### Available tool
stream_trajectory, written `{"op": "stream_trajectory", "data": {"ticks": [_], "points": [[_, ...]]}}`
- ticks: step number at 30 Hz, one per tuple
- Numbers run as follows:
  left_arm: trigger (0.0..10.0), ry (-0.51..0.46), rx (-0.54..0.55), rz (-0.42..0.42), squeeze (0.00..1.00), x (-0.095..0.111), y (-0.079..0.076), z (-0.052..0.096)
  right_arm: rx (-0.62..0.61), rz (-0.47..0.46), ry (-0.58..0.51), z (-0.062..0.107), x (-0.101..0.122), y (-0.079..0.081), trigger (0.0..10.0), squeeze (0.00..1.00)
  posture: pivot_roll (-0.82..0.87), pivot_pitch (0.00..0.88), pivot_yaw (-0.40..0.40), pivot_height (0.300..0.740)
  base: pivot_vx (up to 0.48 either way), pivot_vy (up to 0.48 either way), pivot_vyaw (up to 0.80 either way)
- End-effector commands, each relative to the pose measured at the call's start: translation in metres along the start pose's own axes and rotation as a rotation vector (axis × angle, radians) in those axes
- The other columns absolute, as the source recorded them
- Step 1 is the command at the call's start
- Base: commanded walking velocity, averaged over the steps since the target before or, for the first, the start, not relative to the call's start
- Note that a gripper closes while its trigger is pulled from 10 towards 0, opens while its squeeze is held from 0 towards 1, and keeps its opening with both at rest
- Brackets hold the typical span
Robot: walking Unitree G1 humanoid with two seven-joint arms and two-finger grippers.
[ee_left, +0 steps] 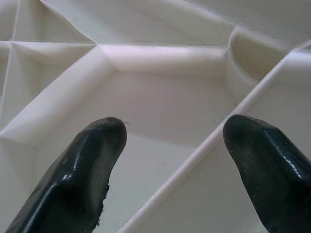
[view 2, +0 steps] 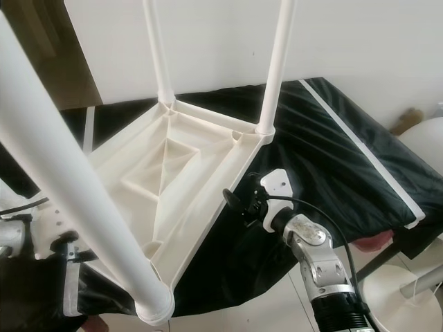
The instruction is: Building children table
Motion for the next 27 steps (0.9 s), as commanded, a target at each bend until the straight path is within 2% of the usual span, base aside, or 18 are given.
{"op": "stream_trajectory", "data": {"ticks": [1,4,8,13,16,17,22,24,25,27], "points": [[10.0,0.016,0.065,-0.013,0.0,-0.005,0.003,-0.005,0.002,-0.009,0.002,0.002,0.001,0.0,10.0,0.0,-0.01,0.0,0.007,0.74,0.0,0.0,0.0],[10.0,0.11,0.016,-0.046,0.0,-0.016,0.003,-0.009,-0.009,-0.01,-0.007,0.004,0.006,-0.005,10.0,0.0,-0.03,0.0,0.019,0.74,0.0,0.0,0.0],[10.0,0.198,0.01,-0.07,0.0,-0.026,0.008,-0.01,-0.016,-0.019,-0.009,0.005,0.009,-0.005,10.0,0.0,-0.03,0.0,0.026,0.74,0.0,0.0,0.0],[10.0,0.227,0.012,-0.1,0.0,-0.029,0.01,-0.011,-0.015,-0.022,-0.007,0.005,0.009,-0.004,10.0,0.0,-0.03,0.0,0.028,0.74,0.0,0.0,0.0],[10.0,0.223,0.048,-0.069,0.0,-0.03,0.017,-0.014,-0.018,-0.023,-0.004,0.004,0.01,-0.003,10.0,0.0,-0.03,0.0,0.031,0.74,0.0,0.0,0.0],[10.0,0.226,0.099,-0.026,0.0,-0.031,0.023,-0.018,-0.019,-0.021,-0.005,0.003,0.01,-0.003,10.0,0.0,-0.03,0.0,0.033,0.74,0.0,0.0,0.0],[10.0,0.235,0.166,0.025,0.0,-0.033,0.031,-0.022,-0.02,-0.019,-0.006,0.003,0.011,-0.002,10.0,0.0,-0.03,0.0,0.033,0.74,0.0,0.0,0.0],[10.0,0.19,0.188,0.197,0.0,-0.036,0.031,-0.032,-0.035,-0.005,0.008,0.002,0.009,-0.004,10.0,0.0,-0.03,0.0,0.036,0.74,0.0,0.0,0.0],[10.0,0.19,0.188,0.197,0.0,-0.036,0.031,-0.032,-0.035,-0.005,0.008,0.002,0.009,-0.004,10.0,0.0,-0.03,0.0,0.036,0.74,0.0,0.0,0.0],[10.0,0.205,0.245,0.337,0.0,-0.044,0.032,-0.045,-0.048,0.0,0.015,0.001,0.008,-0.005,10.0,0.0,-0.04,0.0,0.038,0.74,0.0,0.0,0.0]]}}
Point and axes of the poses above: a point about 5 cm out from each wrist's last joint towards the gripper, its own z axis pointing back from the gripper into the wrist, its own x axis along the axis of the wrist's last joint, y = z × x, the point moved 2 cm from there along -z, pointing out of the wrist towards the gripper, and after that the axes turned 10 degrees about z, right-handed, at the moved point
